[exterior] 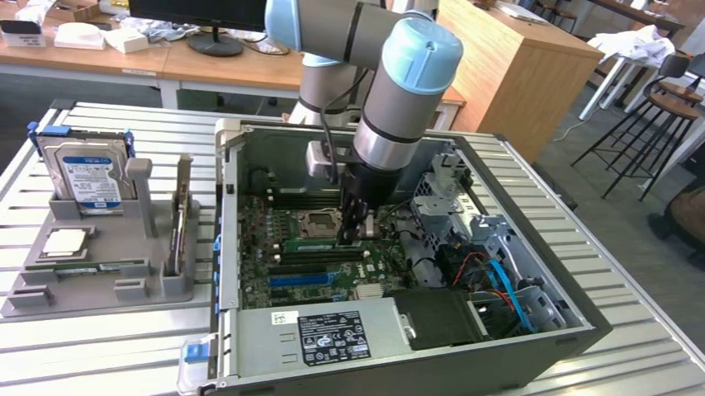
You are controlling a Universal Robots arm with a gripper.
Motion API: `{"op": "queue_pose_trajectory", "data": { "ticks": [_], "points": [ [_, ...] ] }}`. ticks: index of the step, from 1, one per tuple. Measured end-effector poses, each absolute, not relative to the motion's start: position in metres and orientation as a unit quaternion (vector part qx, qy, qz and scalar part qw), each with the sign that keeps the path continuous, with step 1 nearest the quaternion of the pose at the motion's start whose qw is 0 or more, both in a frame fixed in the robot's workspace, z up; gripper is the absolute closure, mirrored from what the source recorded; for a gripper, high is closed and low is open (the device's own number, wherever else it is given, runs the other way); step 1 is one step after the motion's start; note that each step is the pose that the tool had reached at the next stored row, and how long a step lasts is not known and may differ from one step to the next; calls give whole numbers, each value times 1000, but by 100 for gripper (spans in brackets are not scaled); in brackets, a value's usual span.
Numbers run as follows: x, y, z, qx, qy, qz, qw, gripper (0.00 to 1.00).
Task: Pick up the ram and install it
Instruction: 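Insert the ram into the slot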
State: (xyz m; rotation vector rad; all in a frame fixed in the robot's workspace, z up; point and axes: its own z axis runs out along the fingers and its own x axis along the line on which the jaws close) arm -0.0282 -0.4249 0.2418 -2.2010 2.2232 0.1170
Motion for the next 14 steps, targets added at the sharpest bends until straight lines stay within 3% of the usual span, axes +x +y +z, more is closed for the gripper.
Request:
{"op": "queue_pose_trajectory", "data": {
  "ticks": [14],
  "points": [
    [-29,-425,240,-703,710,37,6,88]
  ]
}}
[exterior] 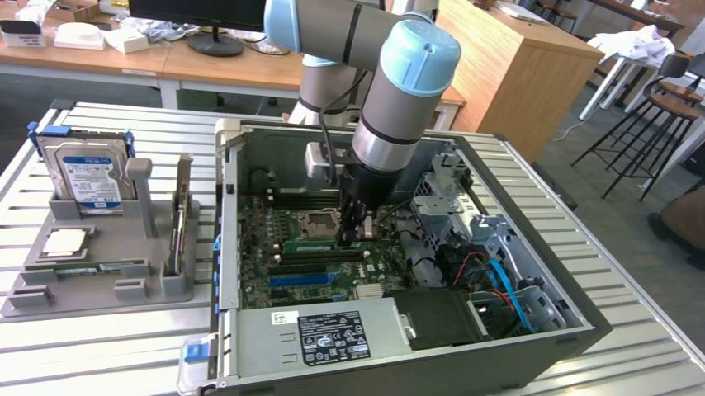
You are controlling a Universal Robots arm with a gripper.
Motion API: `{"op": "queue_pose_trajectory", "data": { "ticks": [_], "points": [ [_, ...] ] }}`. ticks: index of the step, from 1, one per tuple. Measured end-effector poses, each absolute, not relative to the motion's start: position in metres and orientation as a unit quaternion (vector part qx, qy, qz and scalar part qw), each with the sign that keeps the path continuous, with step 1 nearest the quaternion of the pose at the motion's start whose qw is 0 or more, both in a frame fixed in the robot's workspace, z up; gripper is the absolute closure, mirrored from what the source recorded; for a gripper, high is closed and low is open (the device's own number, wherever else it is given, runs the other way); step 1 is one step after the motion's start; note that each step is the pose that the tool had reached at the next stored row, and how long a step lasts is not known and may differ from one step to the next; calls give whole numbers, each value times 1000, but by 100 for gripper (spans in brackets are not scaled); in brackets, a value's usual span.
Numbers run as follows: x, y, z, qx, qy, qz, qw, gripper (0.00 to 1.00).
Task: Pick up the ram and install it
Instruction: 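Insert the ram into the slot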
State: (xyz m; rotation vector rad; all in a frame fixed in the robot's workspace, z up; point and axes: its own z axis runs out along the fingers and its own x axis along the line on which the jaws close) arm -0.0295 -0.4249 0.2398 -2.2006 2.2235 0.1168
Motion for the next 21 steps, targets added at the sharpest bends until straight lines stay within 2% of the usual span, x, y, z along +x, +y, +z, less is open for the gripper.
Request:
{"op": "queue_pose_trajectory", "data": {
  "ticks": [21],
  "points": [
    [-30,-425,234,-703,710,37,5,88]
  ]
}}
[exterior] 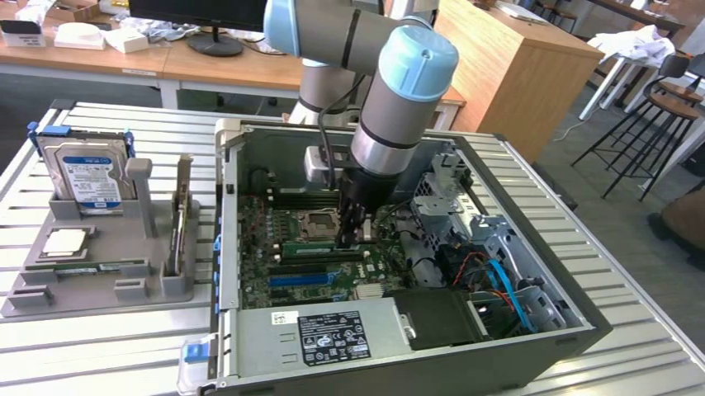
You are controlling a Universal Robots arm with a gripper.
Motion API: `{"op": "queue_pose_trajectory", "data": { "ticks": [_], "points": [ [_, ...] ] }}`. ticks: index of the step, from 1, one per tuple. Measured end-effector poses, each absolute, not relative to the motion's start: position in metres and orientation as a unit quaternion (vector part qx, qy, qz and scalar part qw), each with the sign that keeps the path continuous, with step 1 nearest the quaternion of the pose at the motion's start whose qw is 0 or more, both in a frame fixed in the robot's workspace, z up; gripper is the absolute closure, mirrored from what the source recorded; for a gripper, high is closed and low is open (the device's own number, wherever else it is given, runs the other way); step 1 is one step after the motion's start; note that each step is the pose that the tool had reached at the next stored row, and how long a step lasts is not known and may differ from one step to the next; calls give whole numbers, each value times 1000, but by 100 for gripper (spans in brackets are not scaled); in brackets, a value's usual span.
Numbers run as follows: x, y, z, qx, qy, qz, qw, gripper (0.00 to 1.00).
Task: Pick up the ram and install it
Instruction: 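Insert the ram into the slot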
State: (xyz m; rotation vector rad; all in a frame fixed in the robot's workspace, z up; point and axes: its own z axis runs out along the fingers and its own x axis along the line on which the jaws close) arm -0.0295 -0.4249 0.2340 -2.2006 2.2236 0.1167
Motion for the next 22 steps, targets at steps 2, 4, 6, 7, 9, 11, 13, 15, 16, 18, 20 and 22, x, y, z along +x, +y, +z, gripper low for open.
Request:
{"op": "queue_pose_trajectory", "data": {
  "ticks": [2,4,6,7,9,11,13,15,16,18,20,22],
  "points": [
    [-30,-425,233,-703,710,37,6,88],
    [-30,-425,233,-703,710,37,6,88],
    [-30,-425,233,-703,710,37,6,88],
    [-30,-425,233,-703,710,37,5,88],
    [-30,-425,233,-703,710,37,5,88],
    [-30,-425,233,-704,709,37,5,88],
    [-30,-425,232,-705,708,37,5,88],
    [-30,-425,232,-705,708,37,5,88],
    [-30,-425,232,-705,708,37,6,88],
    [-30,-425,231,-705,708,37,6,88],
    [-30,-425,231,-705,708,37,5,88],
    [-30,-425,231,-705,708,37,5,88]
  ]
}}
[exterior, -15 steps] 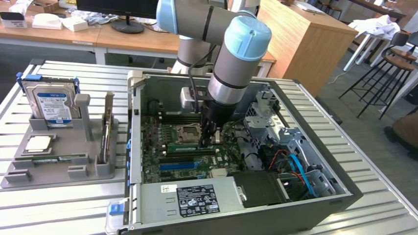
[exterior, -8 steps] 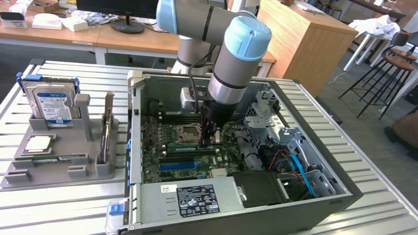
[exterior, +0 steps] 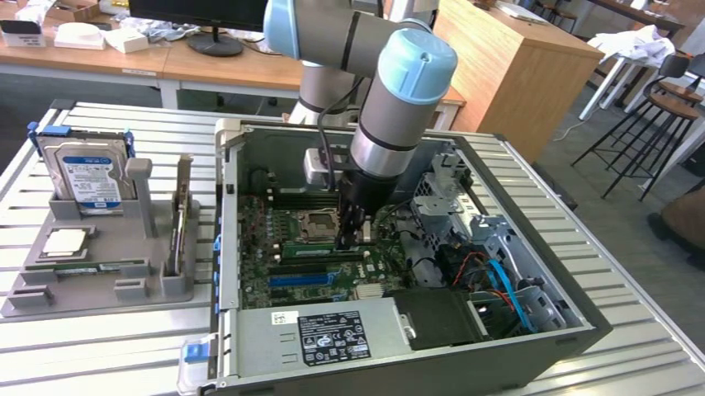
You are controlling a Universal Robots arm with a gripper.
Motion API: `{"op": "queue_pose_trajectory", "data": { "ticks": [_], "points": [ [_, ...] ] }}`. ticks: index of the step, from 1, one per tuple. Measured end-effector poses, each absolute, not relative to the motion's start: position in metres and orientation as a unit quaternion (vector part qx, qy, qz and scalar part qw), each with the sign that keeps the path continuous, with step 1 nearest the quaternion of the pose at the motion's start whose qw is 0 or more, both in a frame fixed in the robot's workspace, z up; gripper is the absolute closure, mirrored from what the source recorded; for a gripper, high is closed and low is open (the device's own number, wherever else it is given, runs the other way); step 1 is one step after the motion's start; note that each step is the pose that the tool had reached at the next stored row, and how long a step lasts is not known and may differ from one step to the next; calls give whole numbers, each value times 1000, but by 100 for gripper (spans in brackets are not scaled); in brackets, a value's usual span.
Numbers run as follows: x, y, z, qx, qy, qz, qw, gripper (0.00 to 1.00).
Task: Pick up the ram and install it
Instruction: 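Insert the ram into the slot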
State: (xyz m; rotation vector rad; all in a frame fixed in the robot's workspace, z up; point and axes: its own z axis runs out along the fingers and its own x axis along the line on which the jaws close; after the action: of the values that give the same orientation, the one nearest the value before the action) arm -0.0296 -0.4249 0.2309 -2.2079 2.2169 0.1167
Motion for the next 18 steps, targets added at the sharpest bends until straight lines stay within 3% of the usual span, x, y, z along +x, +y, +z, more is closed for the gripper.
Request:
{"op": "queue_pose_trajectory", "data": {
  "ticks": [18],
  "points": [
    [-30,-424,228,-705,708,37,5,88]
  ]
}}
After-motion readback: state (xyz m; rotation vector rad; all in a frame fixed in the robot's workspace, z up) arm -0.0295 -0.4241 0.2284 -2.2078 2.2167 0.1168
